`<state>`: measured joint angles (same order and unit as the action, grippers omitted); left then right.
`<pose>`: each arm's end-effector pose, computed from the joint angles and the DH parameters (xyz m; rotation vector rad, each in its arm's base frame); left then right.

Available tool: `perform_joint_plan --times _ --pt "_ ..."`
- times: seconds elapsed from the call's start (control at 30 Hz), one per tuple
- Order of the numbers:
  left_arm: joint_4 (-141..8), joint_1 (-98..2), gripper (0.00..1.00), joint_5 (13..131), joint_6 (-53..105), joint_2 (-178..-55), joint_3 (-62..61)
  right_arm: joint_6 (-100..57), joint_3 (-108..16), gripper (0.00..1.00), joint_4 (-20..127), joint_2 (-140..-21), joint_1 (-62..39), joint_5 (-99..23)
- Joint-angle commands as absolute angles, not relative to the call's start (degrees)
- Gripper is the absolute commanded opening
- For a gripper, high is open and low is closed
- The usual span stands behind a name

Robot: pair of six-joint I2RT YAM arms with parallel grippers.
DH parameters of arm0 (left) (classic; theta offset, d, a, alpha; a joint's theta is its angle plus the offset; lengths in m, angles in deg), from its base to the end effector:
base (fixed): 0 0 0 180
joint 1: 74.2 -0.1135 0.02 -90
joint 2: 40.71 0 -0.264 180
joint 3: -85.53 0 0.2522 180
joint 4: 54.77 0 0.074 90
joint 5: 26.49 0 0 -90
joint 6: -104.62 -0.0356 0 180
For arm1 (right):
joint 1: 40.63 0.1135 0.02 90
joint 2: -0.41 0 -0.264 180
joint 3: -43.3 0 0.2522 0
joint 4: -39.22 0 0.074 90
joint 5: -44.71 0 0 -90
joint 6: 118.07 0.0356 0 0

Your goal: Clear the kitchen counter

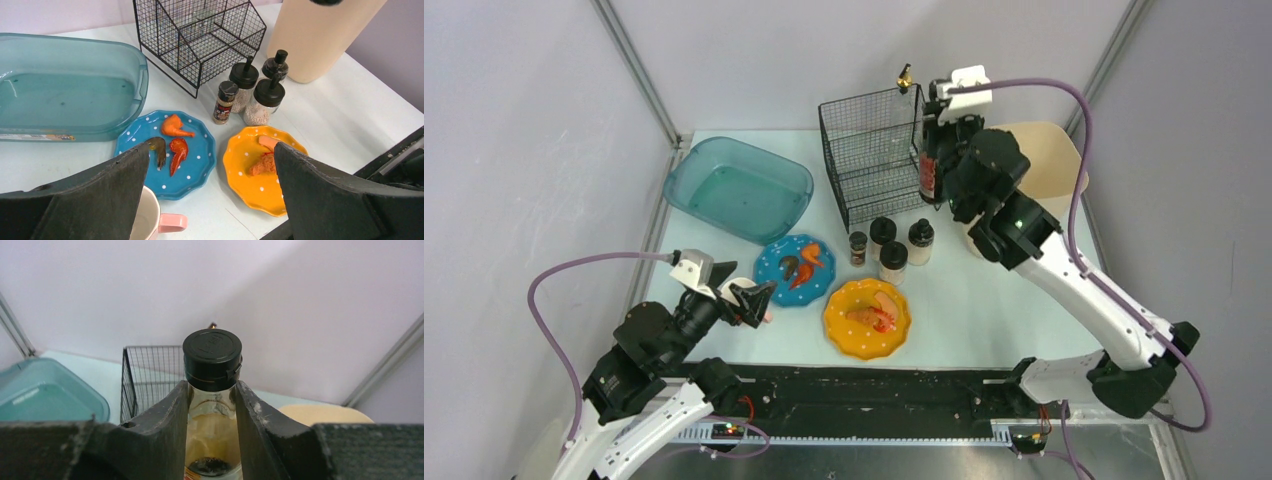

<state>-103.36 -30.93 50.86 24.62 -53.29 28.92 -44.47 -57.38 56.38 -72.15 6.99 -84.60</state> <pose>0.0432 -0.0300 0.3376 0.3136 1.6453 -0.5247 0.1939 0.1791 0.5035 -0.2128 1.4072 -0.0232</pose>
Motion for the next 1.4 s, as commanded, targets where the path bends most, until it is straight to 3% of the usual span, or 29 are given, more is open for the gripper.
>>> perform_joint_plan --times 0.0,0.43,0.8,1.0,1.37 --pt "-101.93 -31.36 0.98 51.36 23.48 -53.05 29.37 -41.72 -66.99 0.0 44.99 -77.04 3.78 -76.72" --pt "-101.89 -31.33 0.98 51.03 23.5 -53.57 29.52 -33.44 -82.26 0.0 37.33 -96.49 -4.73 -65.87" --pt "-101.91 -31.39 0.98 49.75 23.5 -54.09 29.8 -36.49 -96.65 0.0 29.51 -113.95 -5.78 -62.2" --pt "-101.85 -31.34 0.98 49.79 23.51 -54.31 29.9 -37.32 -112.64 0.0 31.16 -126.13 -6.53 -61.53" --pt "-101.67 -31.37 0.98 51.09 23.5 -55.8 29.85 -32.25 -110.4 0.0 24.96 -130.94 -9.04 -62.38"
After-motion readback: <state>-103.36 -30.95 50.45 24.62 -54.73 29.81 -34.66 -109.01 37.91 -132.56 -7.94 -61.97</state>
